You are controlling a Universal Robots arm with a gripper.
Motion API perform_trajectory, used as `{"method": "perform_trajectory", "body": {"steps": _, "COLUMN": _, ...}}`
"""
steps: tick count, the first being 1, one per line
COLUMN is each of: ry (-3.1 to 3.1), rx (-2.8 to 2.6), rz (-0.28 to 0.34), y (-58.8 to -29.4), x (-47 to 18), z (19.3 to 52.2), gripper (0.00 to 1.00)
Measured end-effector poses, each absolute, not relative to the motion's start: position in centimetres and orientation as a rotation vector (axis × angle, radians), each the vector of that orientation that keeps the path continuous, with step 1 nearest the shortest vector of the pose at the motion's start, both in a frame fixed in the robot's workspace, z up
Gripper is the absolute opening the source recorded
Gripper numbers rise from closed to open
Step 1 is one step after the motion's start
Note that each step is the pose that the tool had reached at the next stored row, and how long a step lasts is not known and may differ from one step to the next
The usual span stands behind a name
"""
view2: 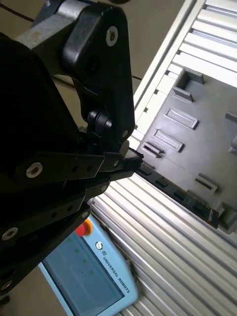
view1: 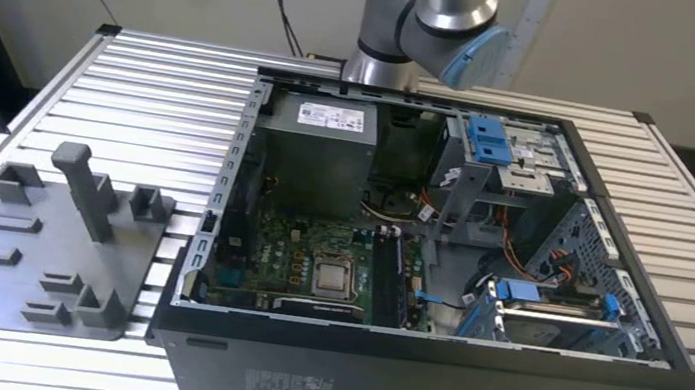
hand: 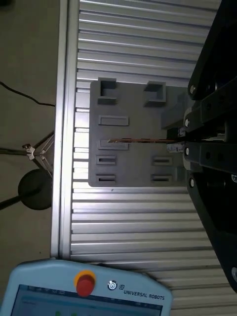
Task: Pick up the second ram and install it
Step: 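Pick up the second ram and move it above second insertion slot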
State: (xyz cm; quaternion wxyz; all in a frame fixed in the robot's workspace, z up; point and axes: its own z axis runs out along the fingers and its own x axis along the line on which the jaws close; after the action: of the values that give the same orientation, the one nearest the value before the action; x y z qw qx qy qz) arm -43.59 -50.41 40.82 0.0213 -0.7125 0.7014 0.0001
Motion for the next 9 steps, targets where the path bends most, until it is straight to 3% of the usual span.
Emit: {"method": "perform_trajectory", "body": {"steps": 9, "ry": 2.174, "rx": -2.209, "rz": 0.003, "y": -50.4, "x": -43.6, "z": 41.9, "gripper": 0.14}}
